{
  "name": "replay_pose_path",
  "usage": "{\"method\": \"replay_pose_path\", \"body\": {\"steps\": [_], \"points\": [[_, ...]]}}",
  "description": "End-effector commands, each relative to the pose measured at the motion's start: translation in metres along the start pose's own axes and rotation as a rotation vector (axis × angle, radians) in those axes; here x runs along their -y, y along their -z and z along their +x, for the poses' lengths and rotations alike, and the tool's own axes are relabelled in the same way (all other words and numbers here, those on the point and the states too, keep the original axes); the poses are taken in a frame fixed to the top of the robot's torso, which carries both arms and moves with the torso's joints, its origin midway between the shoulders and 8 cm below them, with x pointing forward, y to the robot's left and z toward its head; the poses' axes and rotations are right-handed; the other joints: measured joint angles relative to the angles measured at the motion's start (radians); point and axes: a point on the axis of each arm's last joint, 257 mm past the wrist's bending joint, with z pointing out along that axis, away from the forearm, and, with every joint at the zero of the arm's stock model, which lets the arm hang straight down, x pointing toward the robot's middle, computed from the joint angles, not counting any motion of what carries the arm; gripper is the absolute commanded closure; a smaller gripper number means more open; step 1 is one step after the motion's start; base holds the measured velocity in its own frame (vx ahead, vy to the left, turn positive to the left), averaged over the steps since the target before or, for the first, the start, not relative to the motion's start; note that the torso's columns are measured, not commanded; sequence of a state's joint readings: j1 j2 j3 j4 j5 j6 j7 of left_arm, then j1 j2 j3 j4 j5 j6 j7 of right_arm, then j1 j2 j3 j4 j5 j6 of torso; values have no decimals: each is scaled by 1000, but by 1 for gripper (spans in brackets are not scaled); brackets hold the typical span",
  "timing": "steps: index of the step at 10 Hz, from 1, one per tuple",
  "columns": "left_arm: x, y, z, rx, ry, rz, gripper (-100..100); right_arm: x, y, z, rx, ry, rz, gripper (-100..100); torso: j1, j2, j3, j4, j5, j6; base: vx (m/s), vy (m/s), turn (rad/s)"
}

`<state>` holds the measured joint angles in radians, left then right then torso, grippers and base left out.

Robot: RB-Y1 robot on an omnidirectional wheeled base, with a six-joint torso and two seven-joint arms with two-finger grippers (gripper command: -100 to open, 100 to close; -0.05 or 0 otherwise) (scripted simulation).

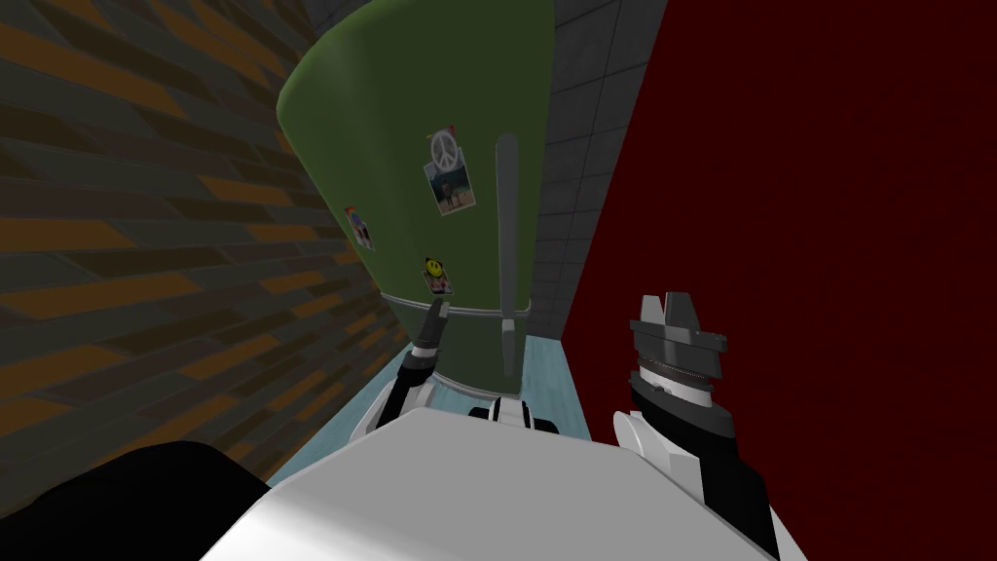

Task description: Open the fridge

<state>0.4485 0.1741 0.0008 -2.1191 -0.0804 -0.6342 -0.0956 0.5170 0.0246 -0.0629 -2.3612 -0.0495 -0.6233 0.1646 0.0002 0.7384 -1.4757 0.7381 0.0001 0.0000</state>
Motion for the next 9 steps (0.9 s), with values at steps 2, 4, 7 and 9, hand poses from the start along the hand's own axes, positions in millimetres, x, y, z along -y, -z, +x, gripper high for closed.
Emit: {"method": "replay_pose_path", "body": {"steps": [2, 4, 7, 9], "points": [[-19, 9, 9, -16, -4, -22, -100, 0, 0, 0, 0, 0, 0, 0, -2, 0, 0, 0, -1, 0, -11, -102, -10], [-27, 12, 12, -21, -4, -31, -100, 0, 0, 0, 0, 0, 0, 0, 1, 0, 0, 0, 0, 0, -17, -72, -8], [-44, 20, 21, -29, -3, -51, -100, 0, 0, 0, 0, 0, 0, 0, -2, -1, 0, 0, 0, 0, -7, -98, -13], [-53, 24, 25, -32, -2, -61, -100, 0, 0, 0, 0, 0, 0, 0, 0, -1, -1, 0, 0, 0, -1, -92, -8]]}}
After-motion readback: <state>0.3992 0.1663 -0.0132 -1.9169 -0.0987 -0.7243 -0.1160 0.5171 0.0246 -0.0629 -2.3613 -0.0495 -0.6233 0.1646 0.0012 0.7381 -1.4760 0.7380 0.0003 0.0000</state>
